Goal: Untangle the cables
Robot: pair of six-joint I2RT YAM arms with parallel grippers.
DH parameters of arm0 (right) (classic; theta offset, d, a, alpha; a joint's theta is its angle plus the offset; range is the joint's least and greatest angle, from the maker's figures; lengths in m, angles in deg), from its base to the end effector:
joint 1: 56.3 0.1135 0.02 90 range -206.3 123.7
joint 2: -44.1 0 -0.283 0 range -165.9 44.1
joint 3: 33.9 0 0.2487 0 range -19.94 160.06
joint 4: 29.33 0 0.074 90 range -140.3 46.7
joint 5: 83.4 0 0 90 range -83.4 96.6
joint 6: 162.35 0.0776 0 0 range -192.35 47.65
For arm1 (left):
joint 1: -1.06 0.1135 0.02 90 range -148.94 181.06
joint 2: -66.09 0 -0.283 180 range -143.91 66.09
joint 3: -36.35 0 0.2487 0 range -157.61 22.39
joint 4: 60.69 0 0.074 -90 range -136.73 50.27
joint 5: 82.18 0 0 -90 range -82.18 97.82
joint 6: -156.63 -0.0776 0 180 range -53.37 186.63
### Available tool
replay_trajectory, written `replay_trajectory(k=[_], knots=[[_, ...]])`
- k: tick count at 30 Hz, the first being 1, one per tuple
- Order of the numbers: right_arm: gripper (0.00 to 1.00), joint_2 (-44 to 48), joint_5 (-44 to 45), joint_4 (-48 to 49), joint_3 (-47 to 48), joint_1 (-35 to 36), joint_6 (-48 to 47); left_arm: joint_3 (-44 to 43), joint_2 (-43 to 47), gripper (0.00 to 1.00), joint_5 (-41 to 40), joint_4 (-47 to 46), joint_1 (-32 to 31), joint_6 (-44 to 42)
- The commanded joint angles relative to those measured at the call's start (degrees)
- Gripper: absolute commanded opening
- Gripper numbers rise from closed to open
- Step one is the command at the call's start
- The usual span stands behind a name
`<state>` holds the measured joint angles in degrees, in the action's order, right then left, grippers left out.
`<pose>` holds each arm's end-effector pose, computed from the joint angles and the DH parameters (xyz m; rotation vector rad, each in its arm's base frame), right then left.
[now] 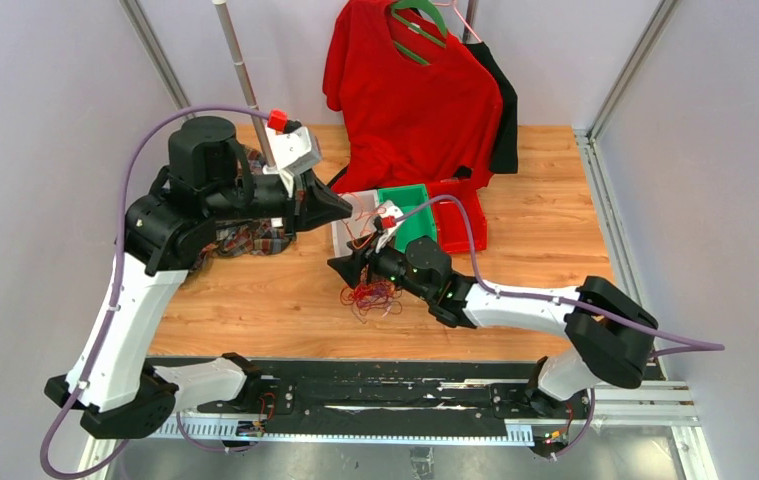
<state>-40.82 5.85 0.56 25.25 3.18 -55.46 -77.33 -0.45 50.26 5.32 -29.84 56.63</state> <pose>0.1871 0.3193 0.2982 -0.5905 1.4841 1.0693 0.1453 -0.1480 0.5130 1.1277 1.5541 -0.9464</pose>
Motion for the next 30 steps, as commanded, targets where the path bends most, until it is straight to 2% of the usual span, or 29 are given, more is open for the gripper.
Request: replay_trajectory(k=[1, 9, 16, 19, 24, 30], knots=[[0.61, -1.4, 2.8, 4.3, -3.0, 0.2, 1.7, -5.4, 0.7, 0.01, 1.1, -1.4, -0.4, 0.9], [0.63, -3.4, 7.4, 9.8, -13.2, -0.3, 3.3, -18.9, -1.3, 0.01, -4.6, -1.4, -0.4, -1.4], [0.63, -5.5, 8.8, 11.4, -18.1, -0.3, 4.6, -32.9, -5.2, 0.0, -12.5, -1.7, -0.3, -5.4], [0.64, -6.5, 9.4, 12.3, -20.0, -0.3, 4.8, -37.0, -6.3, 0.01, -16.5, -5.0, -0.4, -6.3], [0.65, -7.7, 9.5, 13.7, -22.4, -0.3, 5.6, -36.9, -5.0, 0.0, -24.8, -16.5, -0.3, -7.2], [0.65, -7.4, 9.6, 13.9, -24.5, -0.3, 5.9, -29.1, -1.3, 0.01, -35.7, -34.4, -0.3, -7.1]])
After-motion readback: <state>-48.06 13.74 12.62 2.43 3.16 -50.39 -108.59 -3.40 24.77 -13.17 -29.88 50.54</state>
